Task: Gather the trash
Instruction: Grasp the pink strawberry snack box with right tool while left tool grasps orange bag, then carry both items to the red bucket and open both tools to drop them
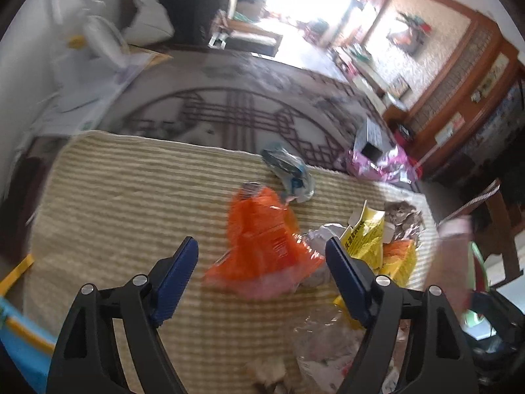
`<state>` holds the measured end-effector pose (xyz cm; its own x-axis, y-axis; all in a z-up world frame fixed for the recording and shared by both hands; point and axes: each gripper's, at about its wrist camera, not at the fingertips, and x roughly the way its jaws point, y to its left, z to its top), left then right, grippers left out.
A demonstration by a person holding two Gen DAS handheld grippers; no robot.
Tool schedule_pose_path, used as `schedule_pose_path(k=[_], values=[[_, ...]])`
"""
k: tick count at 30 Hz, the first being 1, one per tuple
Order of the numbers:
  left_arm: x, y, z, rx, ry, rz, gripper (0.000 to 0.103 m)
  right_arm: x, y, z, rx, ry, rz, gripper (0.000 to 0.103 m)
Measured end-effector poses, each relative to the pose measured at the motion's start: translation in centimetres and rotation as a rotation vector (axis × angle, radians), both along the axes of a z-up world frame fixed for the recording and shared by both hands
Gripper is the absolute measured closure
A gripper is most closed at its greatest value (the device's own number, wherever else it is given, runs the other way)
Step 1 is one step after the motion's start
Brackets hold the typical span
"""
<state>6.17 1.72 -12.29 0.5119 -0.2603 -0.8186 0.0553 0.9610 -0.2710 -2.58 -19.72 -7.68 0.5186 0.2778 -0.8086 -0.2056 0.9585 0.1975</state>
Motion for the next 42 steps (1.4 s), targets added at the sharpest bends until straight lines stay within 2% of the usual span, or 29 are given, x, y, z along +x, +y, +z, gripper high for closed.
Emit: schedule_pose_path(k=[3,5,9,10,11,12,13,18,21,24,27,31,36,42], values=[[2.4,-1.8,-2.1,0.018,0.051,-0.035,0.028,-0.7,-1.7,0.1,-0.001,0.005,-0.059,0.037],[3.2,-2.4,-3.2,0.036,0.086,-0.036,0.044,-1.2,-3.0,0.3,0.001,0.005,-0.090,0.037],[3.8,-2.6,-4.0,0.062,0.099,-0.017,0.053,-1.5,-4.9,0.5,0.008,-0.001,-0.129,0.037],[3.8,-2.5,-3.9,0.069,0.091,-0.009,0.061,-1.5,-5.2,0.6,0.013,-0.004,-0.134,0.037],[3.8,-2.4,-3.6,0.064,0.080,-0.001,0.077,-1.5,-5.6,0.6,0.017,-0.008,-0.137,0.037],[3.7,-2.3,-3.2,0.059,0.065,0.008,0.078,-1.3,-6.0,0.7,0.023,-0.015,-0.140,0.037],[3.4,-2.2,-2.5,0.068,0.046,0.022,0.092,-1.3,-6.3,0.8,0.026,-0.020,-0.140,0.037],[1.3,-2.5,1.3,0.111,-0.052,0.086,0.093,-0.6,-8.7,1.5,0.044,-0.049,-0.133,0.037],[-0.1,-3.1,3.5,0.085,-0.102,0.106,0.093,-0.4,-10.7,2.2,0.055,-0.071,-0.126,0.037],[-1.8,-5.5,6.3,0.056,-0.164,0.092,0.093,-0.1,-13.1,2.8,0.069,-0.089,-0.133,0.037],[-3.4,-9.9,8.9,0.033,-0.223,0.027,0.093,-0.2,-15.8,3.3,0.062,-0.107,-0.151,0.037],[-4.7,-16.2,10.2,-0.028,-0.245,-0.080,0.093,-1.0,-20.6,3.8,0.046,-0.125,-0.219,0.036],[-5.7,-24.9,10.2,-0.094,-0.233,-0.247,0.093,-3.1,-27.8,3.7,0.012,-0.124,-0.365,0.036],[-7.1,-34.1,9.9,-0.153,-0.208,-0.434,0.092,-6.5,-36.3,2.1,-0.027,-0.068,-0.563,0.036]])
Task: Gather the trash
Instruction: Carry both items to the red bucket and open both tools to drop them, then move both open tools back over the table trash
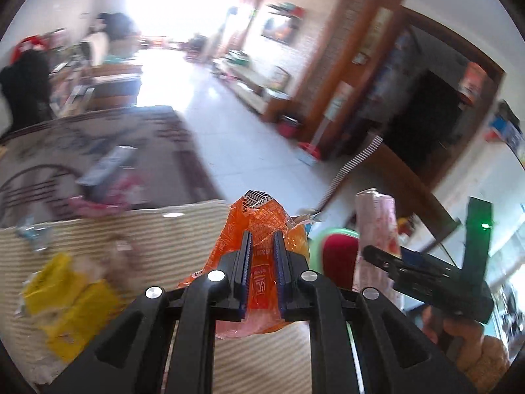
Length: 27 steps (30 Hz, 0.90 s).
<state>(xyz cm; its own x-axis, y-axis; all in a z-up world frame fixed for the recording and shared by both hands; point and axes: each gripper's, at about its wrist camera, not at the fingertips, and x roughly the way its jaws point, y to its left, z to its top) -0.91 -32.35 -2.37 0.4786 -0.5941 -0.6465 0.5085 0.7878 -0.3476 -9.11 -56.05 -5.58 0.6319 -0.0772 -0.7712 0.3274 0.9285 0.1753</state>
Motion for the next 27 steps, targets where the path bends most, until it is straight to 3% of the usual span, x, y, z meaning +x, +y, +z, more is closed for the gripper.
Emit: schedule_pose_path(k=[7,11,16,18,20,23,27], values=[[-2.2,-8.7,-1.3,-0.010,0.055,-0.207,0.092,-3.8,-5.6,-2.5,0.031,0.070,-0.157,0.033],[-2.9,-12.3,-2.9,-0.014,0.109,-0.289,0.092,-4.9,-7.0,-2.2,-0.010,0.059,-0.229,0.014],[-3.4,-16.0,-4.5,0.032,0.115,-0.364,0.091,-6.9,-8.3,-1.1,-0.080,0.044,-0.311,0.011],[-3.4,-16.5,-4.8,0.041,0.110,-0.367,0.077,-7.5,-8.4,-0.7,-0.092,0.037,-0.328,0.009],[-3.3,-16.5,-4.9,0.042,0.100,-0.365,0.049,-7.7,-8.4,-0.6,-0.103,0.036,-0.337,0.007],[-3.6,-15.8,-4.2,0.038,0.061,-0.355,0.033,-7.5,-8.1,-0.5,-0.105,0.036,-0.329,0.007],[-3.7,-13.7,-3.0,0.076,-0.039,-0.277,0.023,-6.3,-6.8,-0.2,-0.109,0.031,-0.299,0.006]])
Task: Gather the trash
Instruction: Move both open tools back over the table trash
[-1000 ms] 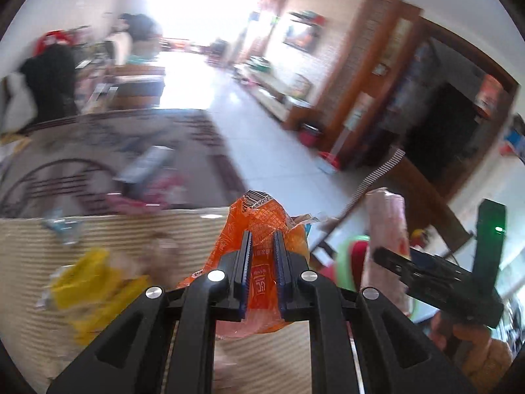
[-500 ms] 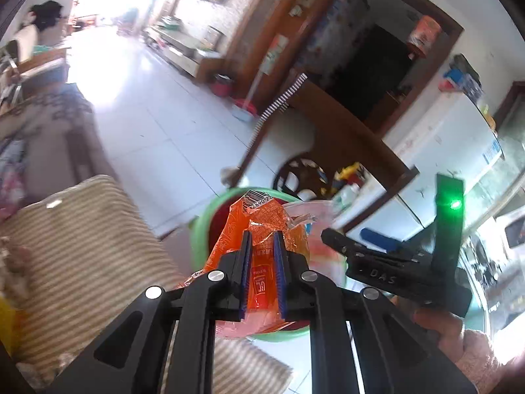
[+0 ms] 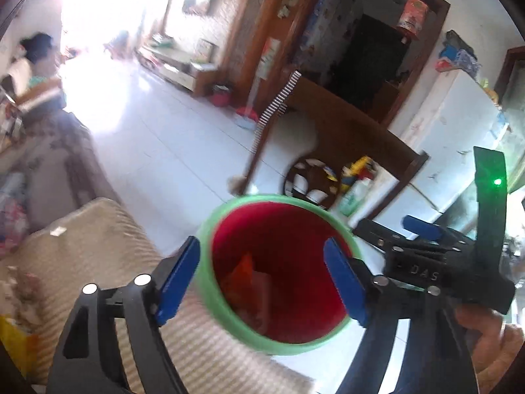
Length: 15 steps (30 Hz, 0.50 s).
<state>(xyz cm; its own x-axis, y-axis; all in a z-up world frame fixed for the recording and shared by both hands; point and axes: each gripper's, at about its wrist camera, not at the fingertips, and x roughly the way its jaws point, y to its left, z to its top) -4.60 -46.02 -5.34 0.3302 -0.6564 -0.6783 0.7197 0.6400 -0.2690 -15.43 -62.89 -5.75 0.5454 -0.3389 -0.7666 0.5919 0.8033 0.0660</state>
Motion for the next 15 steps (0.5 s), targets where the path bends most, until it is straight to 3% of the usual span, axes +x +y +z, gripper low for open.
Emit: schedule_pose_path(k=[6,12,15], values=[[0.6,6.5,1.8,0.055,-0.190,0.235,0.009,3.0,4.4,0.6,-0.004,-0.011,0.102,0.005],[2.8,15.2,2.8,-0.032,-0.101,0.439,0.008,6.4,10.4,0.8,-0.004,-0.006,0.230,0.005],[3.9,19.2,2.7,0.009,-0.057,0.501,0.008,7.9,13.9,1.1,-0.004,-0.007,0.293,0.005]])
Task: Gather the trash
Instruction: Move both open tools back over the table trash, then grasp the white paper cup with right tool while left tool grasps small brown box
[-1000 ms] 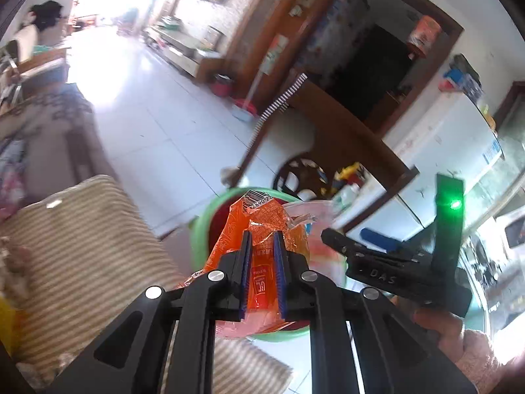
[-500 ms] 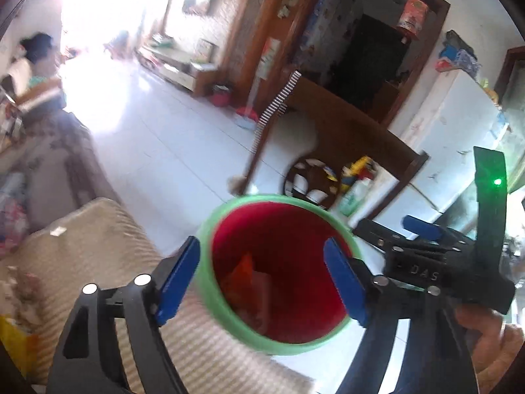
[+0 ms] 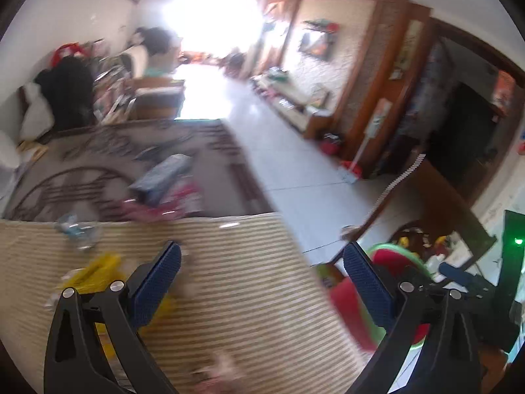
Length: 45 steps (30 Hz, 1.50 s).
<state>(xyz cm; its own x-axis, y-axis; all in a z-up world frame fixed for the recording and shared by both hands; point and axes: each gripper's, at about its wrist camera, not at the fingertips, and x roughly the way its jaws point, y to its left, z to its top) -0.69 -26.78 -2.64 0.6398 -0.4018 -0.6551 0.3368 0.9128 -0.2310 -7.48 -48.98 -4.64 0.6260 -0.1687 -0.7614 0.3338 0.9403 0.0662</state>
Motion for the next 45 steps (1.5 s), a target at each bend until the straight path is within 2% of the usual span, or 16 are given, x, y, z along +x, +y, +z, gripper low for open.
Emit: schedule_pose_path(k=[3,9,19,23,27,30,32,34,37,39,41,44,45], values=[[0.4,3.5,0.3,0.061,-0.024,0.043,0.008,1.4,3.5,0.2,0.003,0.003,0.057,0.005],[0.8,10.7,0.8,0.034,-0.006,0.122,0.008,3.6,10.0,0.4,0.005,0.014,0.153,0.005],[0.7,16.6,1.1,0.050,-0.026,0.150,0.008,4.2,16.7,0.9,-0.002,0.007,0.194,0.005],[1.4,18.8,-0.3,0.106,0.019,0.164,0.008,3.8,18.5,0.7,-0.011,0.019,0.196,0.005],[1.2,21.7,-2.3,0.176,0.061,0.224,0.008,3.5,20.7,0.0,-0.042,0.051,0.234,0.005],[0.8,23.7,-3.6,0.180,0.093,0.236,0.008,3.8,22.6,-1.4,-0.052,0.116,0.278,0.005],[0.7,24.8,-4.2,0.176,0.113,0.242,0.008,3.7,23.7,-2.9,0.019,0.153,0.320,0.005],[0.7,25.6,-5.2,0.210,0.141,0.267,0.008,3.8,24.3,-4.5,0.131,0.201,0.359,0.005],[0.6,26.4,-6.2,0.238,0.180,0.278,0.008,4.0,25.7,-6.7,0.199,0.259,0.383,0.006],[0.2,26.9,-6.5,0.195,0.201,0.261,0.008,4.2,26.7,-7.9,0.223,0.293,0.404,0.014],[-0.5,27.4,-6.4,0.145,0.194,0.253,0.008,4.4,27.3,-9.1,0.278,0.329,0.413,0.033],[-1.4,27.5,-6.7,0.141,0.198,0.256,0.008,4.7,27.9,-10.8,0.319,0.379,0.411,0.049],[-1.3,27.4,-6.9,0.131,0.214,0.250,0.008,4.7,28.1,-11.1,0.326,0.389,0.411,0.051]])
